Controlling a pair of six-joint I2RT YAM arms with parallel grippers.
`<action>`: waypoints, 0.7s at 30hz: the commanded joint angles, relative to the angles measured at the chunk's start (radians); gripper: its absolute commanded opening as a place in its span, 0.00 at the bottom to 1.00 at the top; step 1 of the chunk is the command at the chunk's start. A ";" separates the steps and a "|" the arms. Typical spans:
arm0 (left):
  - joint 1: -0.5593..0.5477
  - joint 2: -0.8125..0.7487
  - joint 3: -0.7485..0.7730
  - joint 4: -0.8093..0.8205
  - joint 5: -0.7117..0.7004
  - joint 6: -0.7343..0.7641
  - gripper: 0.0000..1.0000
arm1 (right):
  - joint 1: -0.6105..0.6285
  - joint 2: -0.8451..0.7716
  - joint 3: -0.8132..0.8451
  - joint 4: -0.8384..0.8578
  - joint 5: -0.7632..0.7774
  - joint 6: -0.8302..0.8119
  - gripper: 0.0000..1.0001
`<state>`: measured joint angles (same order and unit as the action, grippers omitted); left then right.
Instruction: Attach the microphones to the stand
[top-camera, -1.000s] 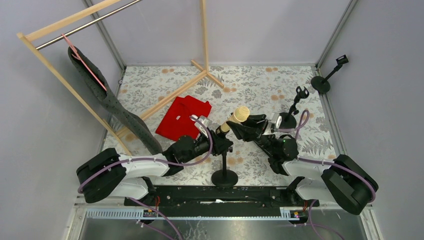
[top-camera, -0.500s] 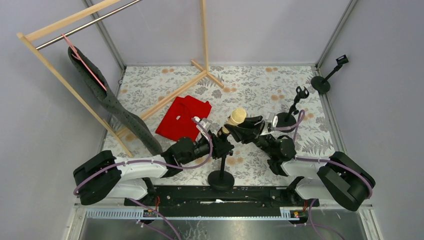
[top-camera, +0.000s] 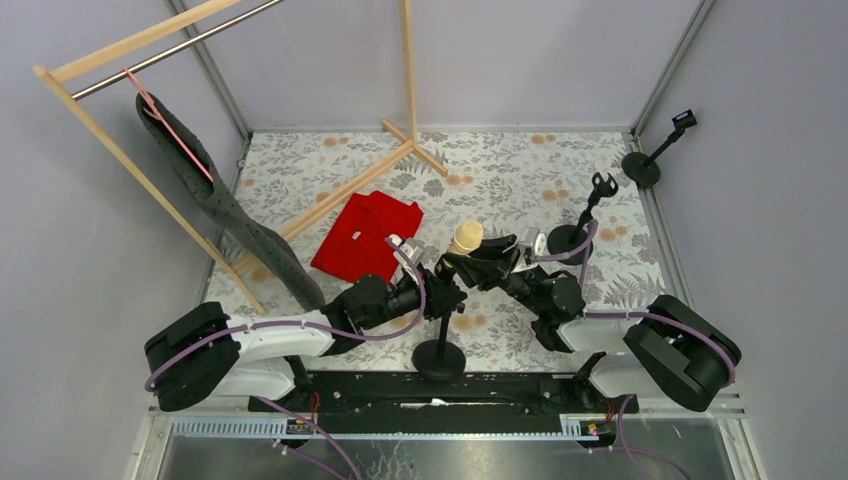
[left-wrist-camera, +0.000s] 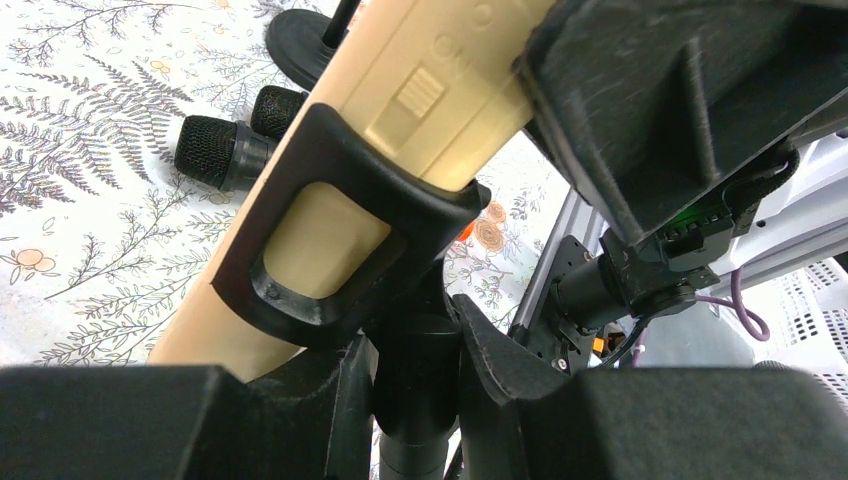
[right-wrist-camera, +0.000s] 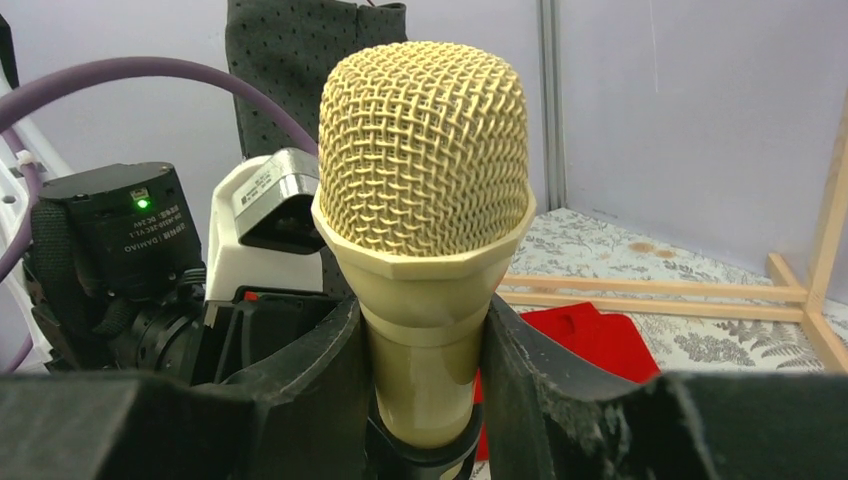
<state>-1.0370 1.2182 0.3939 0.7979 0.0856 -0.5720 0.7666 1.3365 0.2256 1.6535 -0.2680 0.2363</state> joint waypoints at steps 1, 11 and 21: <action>-0.048 -0.168 0.229 0.808 0.142 0.064 0.00 | 0.048 0.168 -0.108 0.000 -0.116 -0.071 0.00; -0.048 -0.168 0.221 0.808 0.140 0.064 0.00 | 0.064 0.228 -0.125 0.055 -0.104 -0.064 0.00; -0.048 -0.185 0.130 0.772 0.106 0.105 0.00 | 0.065 -0.080 -0.062 -0.167 -0.061 -0.084 0.28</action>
<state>-1.0531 1.1915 0.3935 0.7757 0.0994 -0.5396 0.7994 1.3373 0.2028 1.6516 -0.2344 0.2359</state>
